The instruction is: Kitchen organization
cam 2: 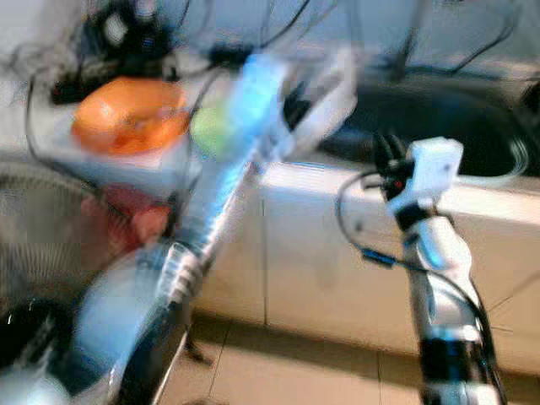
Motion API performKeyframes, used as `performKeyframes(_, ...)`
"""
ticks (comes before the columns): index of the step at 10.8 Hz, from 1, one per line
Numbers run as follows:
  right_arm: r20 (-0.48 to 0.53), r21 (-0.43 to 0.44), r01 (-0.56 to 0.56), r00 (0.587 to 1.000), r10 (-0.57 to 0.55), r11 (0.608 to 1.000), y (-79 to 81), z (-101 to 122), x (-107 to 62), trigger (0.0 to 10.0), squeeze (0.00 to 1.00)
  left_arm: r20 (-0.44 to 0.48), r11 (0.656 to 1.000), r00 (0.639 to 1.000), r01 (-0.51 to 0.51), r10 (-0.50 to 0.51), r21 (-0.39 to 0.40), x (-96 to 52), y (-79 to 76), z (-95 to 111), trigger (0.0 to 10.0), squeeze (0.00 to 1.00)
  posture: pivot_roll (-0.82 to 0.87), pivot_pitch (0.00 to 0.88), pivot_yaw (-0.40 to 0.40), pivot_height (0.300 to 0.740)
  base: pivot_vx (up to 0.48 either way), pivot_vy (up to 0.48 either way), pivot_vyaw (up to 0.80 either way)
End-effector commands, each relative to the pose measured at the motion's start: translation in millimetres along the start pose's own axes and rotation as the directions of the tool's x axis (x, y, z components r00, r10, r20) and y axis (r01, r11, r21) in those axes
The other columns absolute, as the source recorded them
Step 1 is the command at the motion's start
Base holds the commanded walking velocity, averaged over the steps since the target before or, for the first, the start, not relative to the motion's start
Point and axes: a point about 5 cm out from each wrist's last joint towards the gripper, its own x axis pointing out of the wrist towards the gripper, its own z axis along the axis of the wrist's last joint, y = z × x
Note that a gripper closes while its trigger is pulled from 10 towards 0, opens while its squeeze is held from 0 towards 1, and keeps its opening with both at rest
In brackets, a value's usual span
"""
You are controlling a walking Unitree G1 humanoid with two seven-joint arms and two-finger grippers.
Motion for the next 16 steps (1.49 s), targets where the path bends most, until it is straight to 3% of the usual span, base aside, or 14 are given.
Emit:
performKeyframes(1, -0.021, -0.001, 0.04, 0.999, -0.04, 0.999, -7.1, -7.3, -1.4, 10.0, 0.0, -0.081, 0.995, 0.991, -0.103, 0.104, 0.015, -22.1, 12.0, -22.0, 10.0, 0.0, 0.02, 0.0, 0.0, 0.74, 0.0, 0.0, 0.0)
performKeyframes(3, -0.051, -0.001, 0.081, 0.995, -0.08, 0.997, -11.6, -28.2, -17.1, 10.0, 0.0, -0.139, 0.993, 0.985, -0.088, 0.099, 0.081, -44.4, 17.4, -38.7, 10.0, 0.0, 0.03, 0.0, 0.0, 0.74, 0.0, 0.0, 0.0)
performKeyframes(4, -0.056, 0.001, 0.097, 0.994, -0.097, 0.995, -15.5, -31.3, -21.4, 10.0, 0.0, -0.081, 0.988, 0.99, -0.108, 0.117, 0.108, -49.3, 18.8, -35.7, 10.0, 0.0, 0.04, 0.0, 0.0, 0.74, 0.0, 0.0, 0.0)
performKeyframes(6, -0.039, 0.01, 0.078, 0.996, -0.078, 0.997, -11.8, -32.3, -19.3, 10.0, 0.0, -0.097, 0.986, 0.985, -0.134, 0.144, 0.101, -57.3, 18.8, -39.5, 10.0, 0.0, 0.03, 0.0, 0.0, 0.74, 0.0, 0.0, 0.0)
performKeyframes(9, -0.046, 0.01, 0.089, 0.995, -0.089, 0.996, -12.8, -44.8, -26.9, 10.0, 0.0, -0.137, 0.987, 0.987, -0.062, 0.082, 0.149, -77.1, 8.5, -48.6, 10.0, 0.0, 0.03, 0.0, 0.0, 0.74, 0.0, 0.0, 0.0)
performKeyframes(10, -0.056, -0.024, 0.078, 0.995, -0.079, 0.997, -19.4, -49.4, -32.5, 10.0, 0.0, -0.211, 0.984, 0.975, -0.041, 0.077, 0.173, -99.5, 0.7, -64.9, 10.0, 0.0, 0.03, 0.201, 0.028, 0.74, 0.0, 0.0, 0.0)
performKeyframes(12, -0.07, -0.055, 0.043, 0.996, -0.047, 0.998, -19.1, -54.0, -36.7, 10.0, 0.0, -0.301, 0.987, 0.948, -0.063, 0.106, 0.151, -121.5, -4.9, -81.2, 10.0, 0.0, 0.03, 0.198, 0.026, 0.74, 0.0, 0.0, 0.0)
performKeyframes(14, -0.138, -0.037, 0.016, 0.99, -0.021, 0.999, -14.1, -71.8, -49.5, 10.0, 0.0, -0.422, 0.981, 0.889, -0.127, 0.177, 0.144, -166.5, 3.4, -101.4, 10.0, 0.0, 0.03, 0.191, 0.026, 0.74, 0.426, 0.0, 0.0)
performKeyframes(16, -0.165, -0.042, 0.004, 0.986, -0.011, 0.999, -13.7, -79.4, -53.4, 10.0, 0.0, -0.476, 0.975, 0.852, -0.17, 0.218, 0.142, -184.1, 9.8, -107.7, 10.0, 0.0, 0.04, 0.185, 0.016, 0.74, 0.48, 0.0, 0.0)
